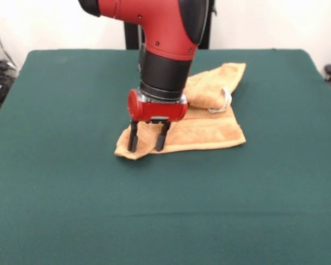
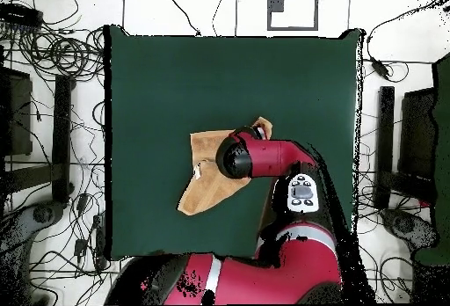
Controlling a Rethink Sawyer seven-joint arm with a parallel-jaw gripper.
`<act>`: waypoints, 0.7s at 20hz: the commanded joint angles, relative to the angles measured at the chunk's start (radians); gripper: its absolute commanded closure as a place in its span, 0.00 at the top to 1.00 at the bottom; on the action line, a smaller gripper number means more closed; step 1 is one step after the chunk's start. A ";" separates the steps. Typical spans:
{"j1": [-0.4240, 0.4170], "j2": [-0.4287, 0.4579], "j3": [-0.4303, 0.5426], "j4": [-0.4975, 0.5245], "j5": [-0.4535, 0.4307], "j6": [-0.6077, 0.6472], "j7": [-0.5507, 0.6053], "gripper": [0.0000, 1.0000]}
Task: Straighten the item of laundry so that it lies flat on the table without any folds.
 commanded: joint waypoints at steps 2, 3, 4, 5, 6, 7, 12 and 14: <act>-0.048 0.030 0.171 -0.044 0.056 0.143 0.081 1.00; -0.062 0.032 0.188 -0.049 0.076 0.210 0.066 1.00; -0.081 0.039 0.213 -0.063 0.098 0.306 0.038 1.00; -0.089 0.043 0.223 -0.069 0.110 0.355 0.026 1.00; -0.103 0.050 0.241 -0.084 0.129 0.447 0.002 1.00; -0.110 0.053 0.251 -0.088 0.134 0.484 -0.011 1.00; -0.149 0.078 0.303 -0.120 0.164 0.735 -0.073 1.00; -0.163 0.089 0.319 -0.130 0.168 0.794 -0.087 1.00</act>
